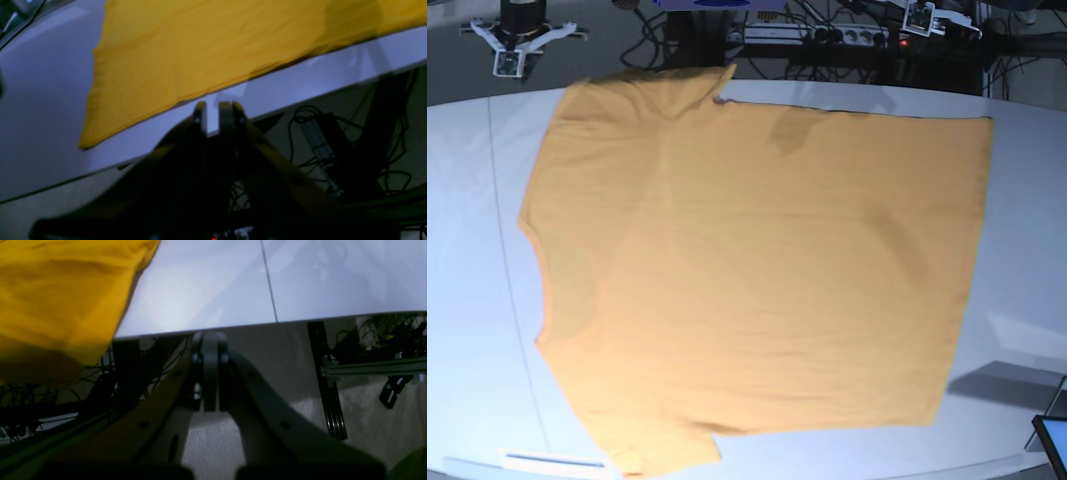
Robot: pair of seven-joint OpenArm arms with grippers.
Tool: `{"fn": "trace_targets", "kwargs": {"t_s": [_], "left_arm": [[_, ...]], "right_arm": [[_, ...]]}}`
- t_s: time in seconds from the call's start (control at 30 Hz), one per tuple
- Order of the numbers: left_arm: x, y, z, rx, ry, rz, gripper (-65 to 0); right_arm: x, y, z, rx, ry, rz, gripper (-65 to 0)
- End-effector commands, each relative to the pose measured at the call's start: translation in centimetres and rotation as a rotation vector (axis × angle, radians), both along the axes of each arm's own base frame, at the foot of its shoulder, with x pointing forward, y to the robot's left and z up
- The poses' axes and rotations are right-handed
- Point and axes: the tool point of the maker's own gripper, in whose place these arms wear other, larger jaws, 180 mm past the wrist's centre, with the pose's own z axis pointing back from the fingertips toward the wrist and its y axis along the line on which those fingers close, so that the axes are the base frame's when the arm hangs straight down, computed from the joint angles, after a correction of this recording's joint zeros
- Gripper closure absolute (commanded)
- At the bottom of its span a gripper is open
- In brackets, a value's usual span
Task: Fold the T-shirt properly
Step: 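Move both grippers down toward the shoulder corners of the orange T-shirt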
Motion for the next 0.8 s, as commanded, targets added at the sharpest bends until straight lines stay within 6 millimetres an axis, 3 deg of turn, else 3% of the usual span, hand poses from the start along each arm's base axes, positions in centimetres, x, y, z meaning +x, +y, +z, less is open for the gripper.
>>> {"fn": "trace_targets", "kwargs": {"t_s": [0.0, 0.43, 0.77], "left_arm": [[0.0, 0.0, 0.7, 0.005, -0.024, -0.005, -6.7], [0.4, 0.1, 0.9, 0.002, -0.035, 0.001, -6.7], [2.8, -0.3, 2.3, -0.002, -0.101, 0.003, -7.1]], "right_arm": [[0.6, -0.2, 1.2, -0.021, -0.041, 0.013, 0.0], [2.5, -0.2, 2.0, -0.025, -0.093, 0.017, 0.0], [5.5, -0.2, 2.9, -0.022, -0.163, 0.017, -0.1]]}}
